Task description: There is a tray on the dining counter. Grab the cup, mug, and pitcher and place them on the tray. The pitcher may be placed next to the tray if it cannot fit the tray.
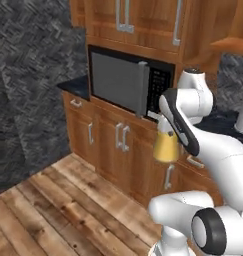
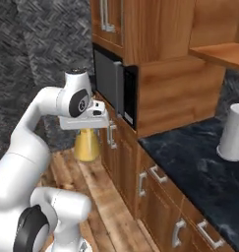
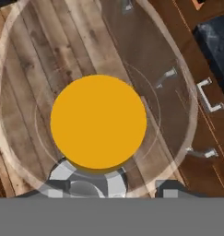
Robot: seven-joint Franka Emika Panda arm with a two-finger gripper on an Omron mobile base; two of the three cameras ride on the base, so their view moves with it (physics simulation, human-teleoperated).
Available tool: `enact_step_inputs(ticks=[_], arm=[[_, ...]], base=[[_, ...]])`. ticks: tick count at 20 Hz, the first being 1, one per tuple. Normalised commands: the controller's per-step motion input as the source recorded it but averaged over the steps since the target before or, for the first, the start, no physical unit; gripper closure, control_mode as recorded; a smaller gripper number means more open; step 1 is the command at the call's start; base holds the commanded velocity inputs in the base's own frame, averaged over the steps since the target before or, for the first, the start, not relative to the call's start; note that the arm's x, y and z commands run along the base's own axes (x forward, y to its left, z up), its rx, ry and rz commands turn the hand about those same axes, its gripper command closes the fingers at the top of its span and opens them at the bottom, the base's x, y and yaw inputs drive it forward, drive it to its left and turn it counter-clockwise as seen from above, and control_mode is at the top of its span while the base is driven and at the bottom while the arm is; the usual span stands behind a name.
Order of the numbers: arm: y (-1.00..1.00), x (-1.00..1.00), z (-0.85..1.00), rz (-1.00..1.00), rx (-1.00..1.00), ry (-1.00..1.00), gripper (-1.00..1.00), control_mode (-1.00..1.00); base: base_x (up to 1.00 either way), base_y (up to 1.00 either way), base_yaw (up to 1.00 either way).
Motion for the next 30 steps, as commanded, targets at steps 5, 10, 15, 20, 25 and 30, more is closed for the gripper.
enact_step_inputs(ticks=[5, 10, 15, 20, 25, 30], arm=[[0.0, 0.0, 0.0, 0.0, 0.0, 0.0, 1.0, 1.0], [0.0, 0.0, 0.0, 0.0, 0.0, 0.0, 1.0, 1.0], [0.0, 0.0, 0.0, 0.0, 0.0, 0.0, 1.0, 1.0], [0.0, 0.0, 0.0, 0.0, 0.0, 0.0, 1.0, 1.0], [0.0, 0.0, 0.0, 0.0, 0.0, 0.0, 1.0, 1.0], [0.0, 0.0, 0.0, 0.0, 0.0, 0.0, 1.0, 1.0]], base=[[0.01, 0.21, 0.86], [0.31, 0.08, 0.81], [1.0, -0.06, 0.46], [1.0, -0.17, 0.15], [1.0, 0.0, 0.54], [1.0, -0.11, 0.94]])
